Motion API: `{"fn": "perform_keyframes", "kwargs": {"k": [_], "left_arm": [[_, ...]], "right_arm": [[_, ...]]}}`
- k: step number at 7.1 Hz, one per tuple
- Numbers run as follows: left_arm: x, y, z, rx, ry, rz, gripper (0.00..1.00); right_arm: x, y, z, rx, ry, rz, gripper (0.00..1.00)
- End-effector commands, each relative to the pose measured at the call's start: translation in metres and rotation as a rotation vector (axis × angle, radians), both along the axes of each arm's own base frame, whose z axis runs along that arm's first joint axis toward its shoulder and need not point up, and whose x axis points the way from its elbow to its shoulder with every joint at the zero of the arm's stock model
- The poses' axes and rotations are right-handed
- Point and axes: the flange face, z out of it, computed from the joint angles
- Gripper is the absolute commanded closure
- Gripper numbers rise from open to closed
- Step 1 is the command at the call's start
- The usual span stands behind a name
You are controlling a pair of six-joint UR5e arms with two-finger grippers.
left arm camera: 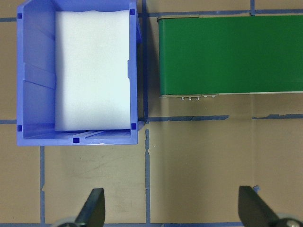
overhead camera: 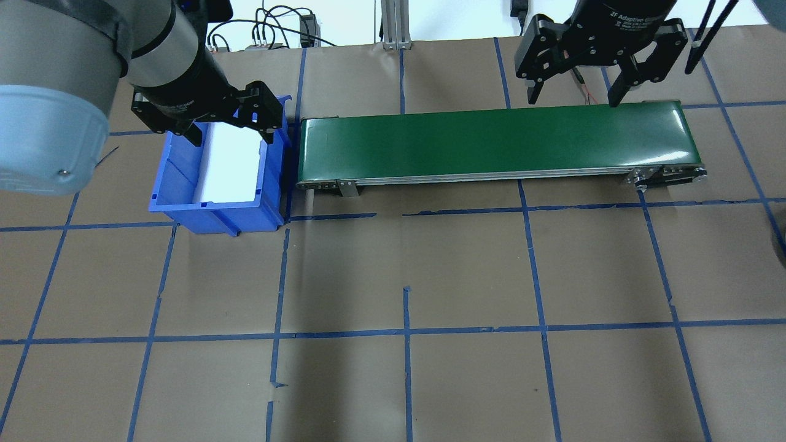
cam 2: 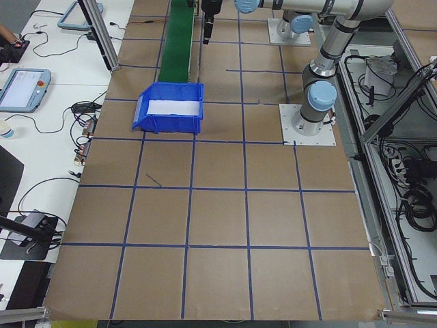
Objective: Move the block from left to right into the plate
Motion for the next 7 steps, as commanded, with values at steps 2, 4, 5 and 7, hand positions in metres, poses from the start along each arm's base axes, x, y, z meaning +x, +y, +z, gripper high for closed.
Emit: {"fn": "perform_keyframes", "kwargs": {"k": [2, 4, 5, 7], "left_arm": [[0.0, 0.0, -0.002, 0.005, 0.001, -0.004, 0.0], [0.002, 0.001, -0.002, 0.013, -0.014, 0.007, 0.0], [0.003, 0.001, -0.001, 0.009, -0.024, 0.009, 0.0], [0.004, 0.002, 0.001, 0.006, -0.025, 0.009, 0.0]], "right_arm": [[-0.001, -0.003, 0.005, -0.013, -0.016, -0.004, 0.0], [-0.001, -0.008, 0.012, -0.03, -0.018, -0.004, 0.0], [-0.002, -0.011, 0.012, -0.026, -0.006, 0.002, 0.0], [0.006, -0.007, 0.005, -0.011, -0.012, 0.023, 0.0]]}}
